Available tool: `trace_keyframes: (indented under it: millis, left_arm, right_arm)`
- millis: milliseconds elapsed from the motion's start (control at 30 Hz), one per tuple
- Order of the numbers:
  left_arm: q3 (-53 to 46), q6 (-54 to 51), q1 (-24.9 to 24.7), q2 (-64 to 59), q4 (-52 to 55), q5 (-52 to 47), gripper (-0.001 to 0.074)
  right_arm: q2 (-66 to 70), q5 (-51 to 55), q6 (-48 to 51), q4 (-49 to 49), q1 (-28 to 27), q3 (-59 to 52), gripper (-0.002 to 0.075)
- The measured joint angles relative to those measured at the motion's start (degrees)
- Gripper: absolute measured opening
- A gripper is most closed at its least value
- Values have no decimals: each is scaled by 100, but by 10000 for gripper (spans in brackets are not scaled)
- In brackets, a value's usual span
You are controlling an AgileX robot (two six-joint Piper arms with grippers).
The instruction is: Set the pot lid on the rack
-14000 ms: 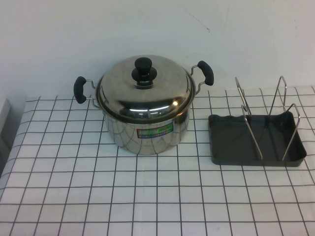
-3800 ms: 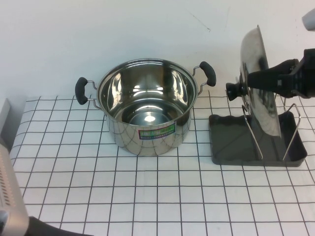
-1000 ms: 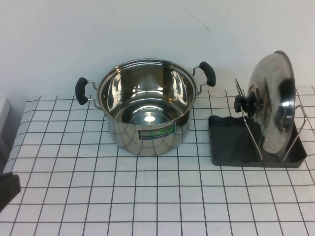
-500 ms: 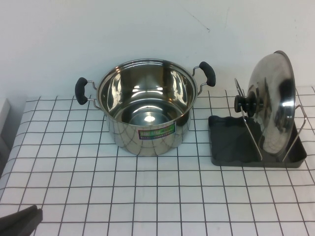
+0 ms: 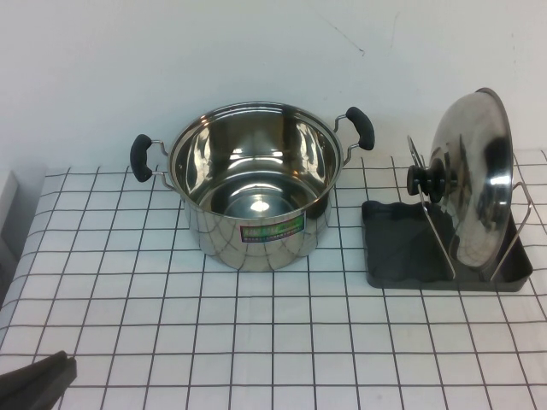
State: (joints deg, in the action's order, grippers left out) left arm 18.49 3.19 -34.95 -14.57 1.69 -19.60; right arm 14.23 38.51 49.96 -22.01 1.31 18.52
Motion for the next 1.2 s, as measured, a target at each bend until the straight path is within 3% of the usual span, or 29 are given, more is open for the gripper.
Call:
trace_keyframes:
  millis: [433,567,833,1033,1200]
  left_arm:
    - [-45,-7,98,97,0,-58,-2]
    - [-160,-7,731,453,0,-229,-2]
    - [-670,-7,2454,1189,-212,-206,-2]
    - [-1431,-7,3280,1441,-378,47,-2]
    - [-1945,-7,3529,1503,-401,82,-2]
  right_arm:
    - [0,75,0,-53,0,1,0]
    - [0,75,0,-57,0,1,0]
    - [0,87,0,-71,0,1,0]
    - [0,87,12,-80,0,1,0]
    - [0,87,12,-80,0,1,0]
